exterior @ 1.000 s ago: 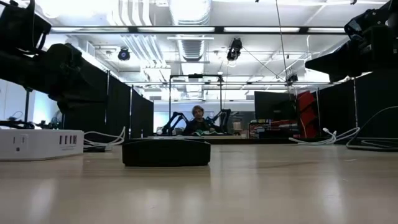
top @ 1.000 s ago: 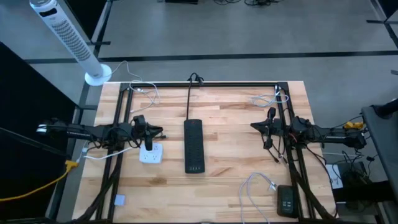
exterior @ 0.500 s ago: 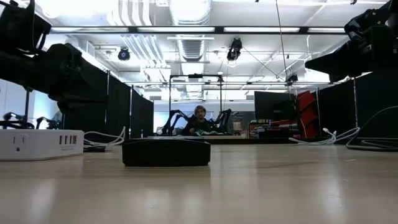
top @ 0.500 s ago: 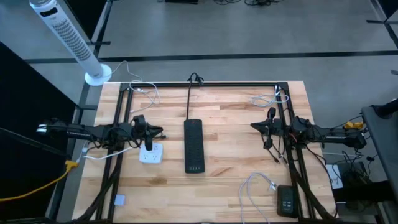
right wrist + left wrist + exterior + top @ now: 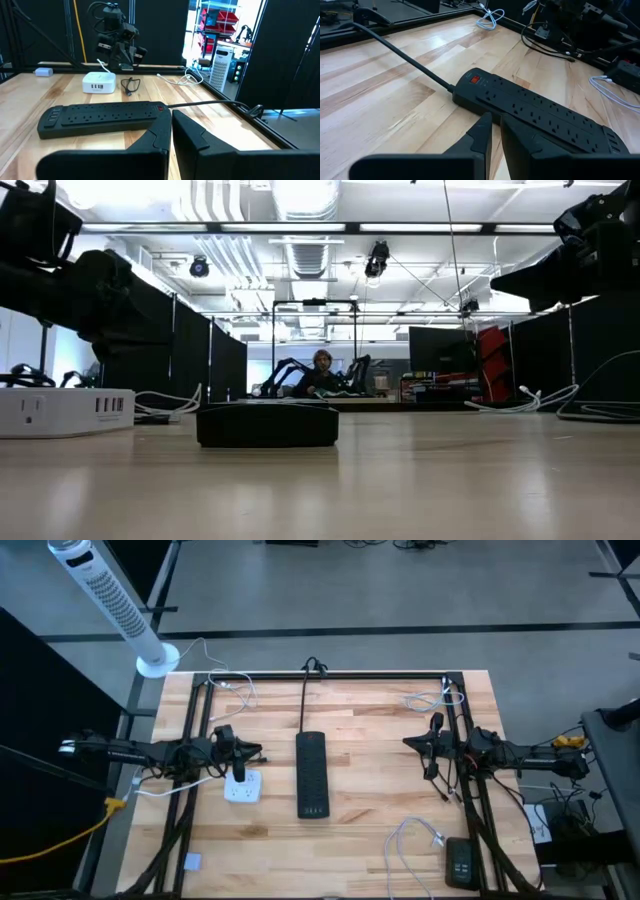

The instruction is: Insert USB

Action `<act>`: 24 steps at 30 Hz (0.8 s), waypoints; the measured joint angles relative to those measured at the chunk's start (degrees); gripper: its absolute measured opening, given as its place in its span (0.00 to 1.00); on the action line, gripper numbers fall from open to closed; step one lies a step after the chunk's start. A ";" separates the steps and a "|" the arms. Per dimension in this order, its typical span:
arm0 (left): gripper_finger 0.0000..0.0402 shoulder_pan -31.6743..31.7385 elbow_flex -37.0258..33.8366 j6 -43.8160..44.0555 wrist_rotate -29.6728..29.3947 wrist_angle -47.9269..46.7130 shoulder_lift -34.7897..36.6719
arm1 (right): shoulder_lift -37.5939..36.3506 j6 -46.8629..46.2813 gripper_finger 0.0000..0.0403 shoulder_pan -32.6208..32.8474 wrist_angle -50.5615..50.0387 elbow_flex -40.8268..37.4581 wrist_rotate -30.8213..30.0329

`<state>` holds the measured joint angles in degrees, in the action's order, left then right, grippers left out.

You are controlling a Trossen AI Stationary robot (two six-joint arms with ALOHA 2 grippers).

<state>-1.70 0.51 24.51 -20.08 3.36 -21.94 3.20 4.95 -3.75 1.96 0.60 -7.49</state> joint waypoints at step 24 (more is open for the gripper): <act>0.07 -0.02 0.00 0.00 0.02 0.02 -0.14 | 3.18 -29.53 0.00 0.00 9.97 -0.02 -23.03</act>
<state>-1.72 0.51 24.51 -20.05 3.38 -22.07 6.38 -24.58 -3.75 11.93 0.58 -30.52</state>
